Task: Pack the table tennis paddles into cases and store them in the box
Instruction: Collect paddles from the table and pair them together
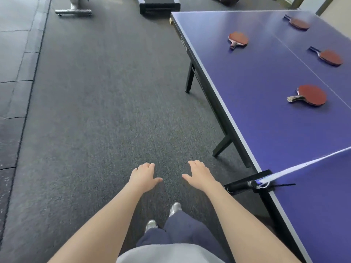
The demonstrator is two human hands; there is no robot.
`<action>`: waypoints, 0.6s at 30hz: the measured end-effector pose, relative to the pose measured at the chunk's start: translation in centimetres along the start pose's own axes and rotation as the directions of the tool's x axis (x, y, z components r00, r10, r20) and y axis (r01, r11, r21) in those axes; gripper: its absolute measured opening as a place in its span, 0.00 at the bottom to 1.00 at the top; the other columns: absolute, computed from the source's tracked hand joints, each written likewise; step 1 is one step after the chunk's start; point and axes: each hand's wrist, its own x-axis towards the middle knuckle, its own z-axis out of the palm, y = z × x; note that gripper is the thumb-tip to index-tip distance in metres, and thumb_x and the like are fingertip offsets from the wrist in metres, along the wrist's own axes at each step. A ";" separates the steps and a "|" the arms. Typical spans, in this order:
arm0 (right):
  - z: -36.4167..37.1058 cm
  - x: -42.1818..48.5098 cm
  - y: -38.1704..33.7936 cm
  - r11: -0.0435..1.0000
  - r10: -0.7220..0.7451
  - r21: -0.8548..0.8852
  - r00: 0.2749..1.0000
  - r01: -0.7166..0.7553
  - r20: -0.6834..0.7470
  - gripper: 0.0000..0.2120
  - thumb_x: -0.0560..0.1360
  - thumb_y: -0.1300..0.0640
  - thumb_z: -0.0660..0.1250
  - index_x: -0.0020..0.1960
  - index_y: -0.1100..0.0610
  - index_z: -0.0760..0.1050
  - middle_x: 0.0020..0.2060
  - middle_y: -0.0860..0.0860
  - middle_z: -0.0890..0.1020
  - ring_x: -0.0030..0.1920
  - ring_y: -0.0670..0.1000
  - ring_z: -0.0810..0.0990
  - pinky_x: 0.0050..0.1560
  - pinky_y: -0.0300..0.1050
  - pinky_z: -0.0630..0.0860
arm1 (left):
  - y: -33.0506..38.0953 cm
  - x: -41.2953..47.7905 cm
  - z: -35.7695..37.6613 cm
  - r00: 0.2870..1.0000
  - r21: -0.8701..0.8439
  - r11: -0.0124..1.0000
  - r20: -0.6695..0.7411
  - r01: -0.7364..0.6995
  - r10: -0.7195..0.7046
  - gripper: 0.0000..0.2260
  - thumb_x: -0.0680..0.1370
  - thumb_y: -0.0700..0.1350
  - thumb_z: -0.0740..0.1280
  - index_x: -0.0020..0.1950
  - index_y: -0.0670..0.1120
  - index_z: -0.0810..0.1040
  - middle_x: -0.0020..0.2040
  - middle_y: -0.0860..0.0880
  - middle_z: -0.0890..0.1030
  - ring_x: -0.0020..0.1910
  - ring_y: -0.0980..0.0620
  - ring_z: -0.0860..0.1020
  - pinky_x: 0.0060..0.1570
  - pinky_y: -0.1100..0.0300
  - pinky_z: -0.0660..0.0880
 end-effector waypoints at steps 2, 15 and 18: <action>-1.1 2.2 -0.2 1.000 0.015 0.016 1.000 -0.015 -0.001 0.30 0.79 0.46 0.60 0.75 0.60 0.56 0.71 0.57 0.65 0.72 0.57 0.62 0.69 0.52 0.62 | -0.3 2.4 -1.6 1.000 0.017 1.000 0.003 -0.016 0.016 0.30 0.78 0.60 0.62 0.74 0.44 0.62 0.71 0.45 0.69 0.69 0.45 0.67 0.66 0.50 0.67; -10.8 17.6 2.8 0.978 0.139 0.156 0.990 -0.138 0.002 0.30 0.79 0.46 0.59 0.75 0.59 0.56 0.72 0.57 0.64 0.72 0.56 0.62 0.69 0.53 0.63 | 2.8 20.6 -14.4 0.994 0.166 0.980 0.032 -0.111 0.107 0.31 0.78 0.61 0.62 0.75 0.44 0.61 0.71 0.45 0.68 0.70 0.45 0.68 0.66 0.50 0.67; -13.1 19.5 4.0 0.963 0.182 0.205 0.983 -0.175 -0.015 0.30 0.79 0.46 0.60 0.75 0.59 0.57 0.72 0.57 0.64 0.72 0.56 0.62 0.69 0.52 0.63 | 4.3 23.9 -17.2 0.988 0.179 0.971 0.036 -0.156 0.152 0.32 0.78 0.61 0.62 0.75 0.44 0.61 0.71 0.45 0.68 0.70 0.45 0.67 0.66 0.50 0.67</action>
